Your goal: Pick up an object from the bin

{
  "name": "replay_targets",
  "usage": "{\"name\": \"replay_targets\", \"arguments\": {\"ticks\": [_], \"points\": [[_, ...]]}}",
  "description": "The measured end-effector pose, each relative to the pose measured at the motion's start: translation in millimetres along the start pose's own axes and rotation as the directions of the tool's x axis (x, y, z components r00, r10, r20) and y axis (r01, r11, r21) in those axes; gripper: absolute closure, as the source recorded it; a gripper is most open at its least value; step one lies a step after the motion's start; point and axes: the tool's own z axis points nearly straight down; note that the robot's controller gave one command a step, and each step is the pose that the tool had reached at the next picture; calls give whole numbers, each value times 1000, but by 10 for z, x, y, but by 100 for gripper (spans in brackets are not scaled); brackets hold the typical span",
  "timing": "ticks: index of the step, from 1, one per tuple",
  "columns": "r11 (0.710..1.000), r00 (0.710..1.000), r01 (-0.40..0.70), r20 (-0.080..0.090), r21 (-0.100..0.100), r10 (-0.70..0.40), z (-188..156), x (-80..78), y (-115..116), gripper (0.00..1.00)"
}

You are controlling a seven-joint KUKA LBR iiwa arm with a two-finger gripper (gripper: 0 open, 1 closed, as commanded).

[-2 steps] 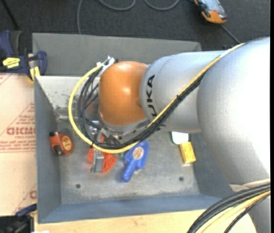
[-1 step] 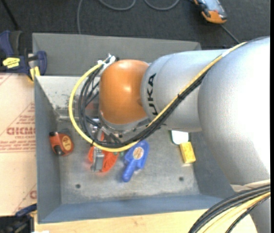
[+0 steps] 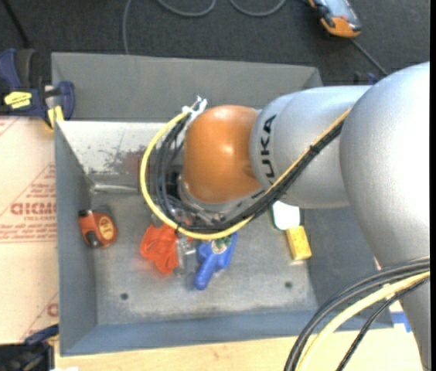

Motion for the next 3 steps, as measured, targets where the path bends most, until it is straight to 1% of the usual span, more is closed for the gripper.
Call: {"name": "replay_targets", "arguments": {"ticks": [1,2,3], "points": [[999,999,54,-2,0,-54,-79,98,-481,0],[980,980,199,-1,2,-199,6,-129,-251,0],[878,878,479,-3,-1,-479,248,215,-688,0]]}}
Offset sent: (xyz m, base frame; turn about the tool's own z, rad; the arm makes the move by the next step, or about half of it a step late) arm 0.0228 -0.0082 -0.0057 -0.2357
